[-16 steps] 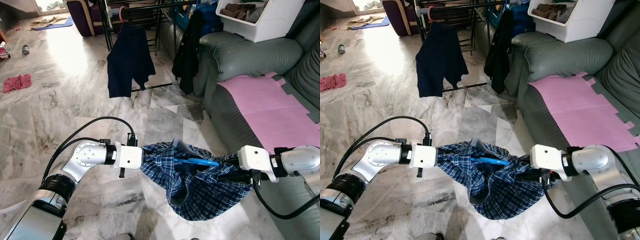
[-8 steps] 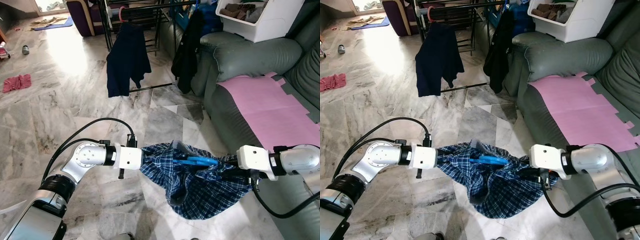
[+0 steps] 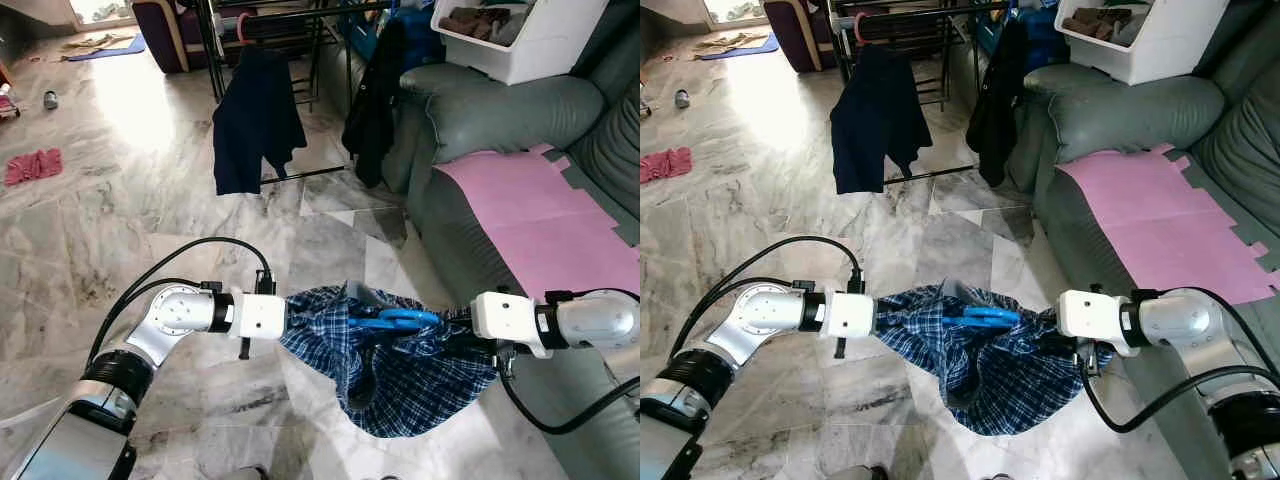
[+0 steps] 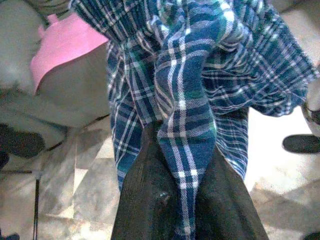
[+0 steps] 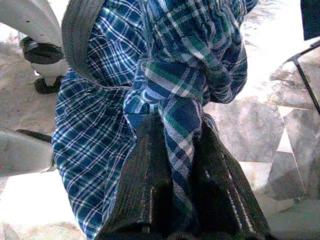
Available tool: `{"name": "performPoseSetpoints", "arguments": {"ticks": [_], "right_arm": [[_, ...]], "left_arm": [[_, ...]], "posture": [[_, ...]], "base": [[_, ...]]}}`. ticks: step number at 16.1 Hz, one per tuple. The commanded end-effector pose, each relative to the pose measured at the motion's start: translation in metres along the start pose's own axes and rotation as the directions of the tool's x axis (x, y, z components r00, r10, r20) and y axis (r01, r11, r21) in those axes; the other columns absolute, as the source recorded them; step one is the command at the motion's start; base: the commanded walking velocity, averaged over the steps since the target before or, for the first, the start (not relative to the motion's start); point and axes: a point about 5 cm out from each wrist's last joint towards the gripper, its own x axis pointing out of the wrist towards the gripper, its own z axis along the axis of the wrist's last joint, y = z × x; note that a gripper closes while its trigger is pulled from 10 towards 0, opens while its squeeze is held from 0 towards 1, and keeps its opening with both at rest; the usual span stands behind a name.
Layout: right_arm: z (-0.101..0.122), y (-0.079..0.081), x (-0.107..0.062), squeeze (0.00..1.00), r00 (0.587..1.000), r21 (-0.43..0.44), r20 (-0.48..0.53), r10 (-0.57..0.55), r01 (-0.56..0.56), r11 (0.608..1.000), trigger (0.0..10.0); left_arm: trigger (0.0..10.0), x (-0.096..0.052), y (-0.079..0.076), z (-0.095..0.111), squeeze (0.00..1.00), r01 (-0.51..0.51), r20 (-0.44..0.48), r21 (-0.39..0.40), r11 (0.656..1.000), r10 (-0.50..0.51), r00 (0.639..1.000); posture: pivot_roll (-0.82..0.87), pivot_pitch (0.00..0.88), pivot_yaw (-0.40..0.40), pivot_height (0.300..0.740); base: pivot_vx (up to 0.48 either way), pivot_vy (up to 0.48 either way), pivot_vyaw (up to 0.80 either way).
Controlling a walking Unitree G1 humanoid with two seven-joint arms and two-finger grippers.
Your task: Hang hanger
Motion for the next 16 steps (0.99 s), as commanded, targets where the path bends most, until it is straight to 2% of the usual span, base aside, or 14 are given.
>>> {"name": "performPoseSetpoints", "arguments": {"ticks": [1,3,5,8,10,12,13,14,15,16], "right_arm": [[-0.001,-0.002,0.000,0.00,1.000,0.003,-0.004,-0.014,0.014,1.000,0.0],[-0.003,-0.002,0.002,0.00,0.999,0.005,-0.002,-0.032,0.032,0.999,0.0],[-0.005,-0.006,0.005,0.00,0.997,0.008,-0.025,-0.070,0.070,0.998,0.0],[-0.008,-0.010,0.010,0.00,0.990,0.028,-0.064,-0.123,0.125,0.992,0.0],[-0.016,-0.008,0.016,0.00,0.976,0.066,-0.104,-0.189,0.196,0.978,0.0],[-0.020,-0.007,0.021,0.00,0.955,0.108,-0.123,-0.271,0.284,0.953,0.0],[-0.024,-0.004,0.023,0.00,0.942,0.147,-0.135,-0.308,0.326,0.934,0.0],[-0.027,-0.001,0.025,0.00,0.923,0.212,-0.145,-0.357,0.381,0.900,0.0],[-0.028,0.002,0.027,0.00,0.899,0.313,-0.141,-0.415,0.438,0.843,0.0],[-0.031,0.003,0.026,0.00,0.853,0.392,-0.158,-0.497,0.516,0.761,0.0]], "left_arm": [[10.0,-0.002,0.006,-0.002,1.00,-0.077,0.009,-0.093,0.993,0.078,0.997],[10.0,0.002,0.001,0.002,1.00,-0.053,0.032,-0.074,0.996,0.055,0.998],[10.0,0.005,-0.005,0.006,1.00,-0.028,0.055,-0.019,0.999,0.029,0.998],[10.0,0.006,-0.001,0.015,1.00,-0.054,0.105,-0.024,0.998,0.056,0.993],[10.0,0.003,-0.005,0.018,1.00,-0.041,0.103,0.028,0.999,0.038,0.994],[10.0,-0.001,0.002,0.024,1.00,-0.126,0.109,0.007,0.992,0.124,0.986],[10.0,-0.004,0.004,0.024,1.00,-0.184,0.109,-0.037,0.982,0.187,0.976],[10.0,-0.007,0.001,0.019,1.00,-0.242,0.083,-0.128,0.962,0.254,0.964],[10.0,-0.011,-0.003,0.012,1.00,-0.332,0.050,-0.230,0.915,0.351,0.935],[10.0,-0.016,-0.008,0.002,1.00,-0.434,-0.021,-0.304,0.848,0.450,0.893]], "posture": [[-0.06,0.101,-0.001,0.740],[-0.06,0.103,-0.004,0.740],[-0.06,0.102,-0.004,0.740],[-0.06,0.099,-0.003,0.740],[-0.05,0.100,0.002,0.740],[-0.06,0.099,0.007,0.740],[-0.05,0.099,0.008,0.740],[-0.05,0.098,0.004,0.740],[-0.05,0.100,0.001,0.740],[-0.05,0.103,-0.001,0.740]], "base": [[0.000,0.000,0.00],[0.000,0.000,0.00],[0.000,0.000,0.00],[0.000,0.000,0.00],[0.000,0.000,0.00],[0.000,0.000,0.00],[0.000,0.000,0.00],[0.000,0.000,0.00],[0.000,0.000,0.00],[0.000,0.000,0.00]]}}
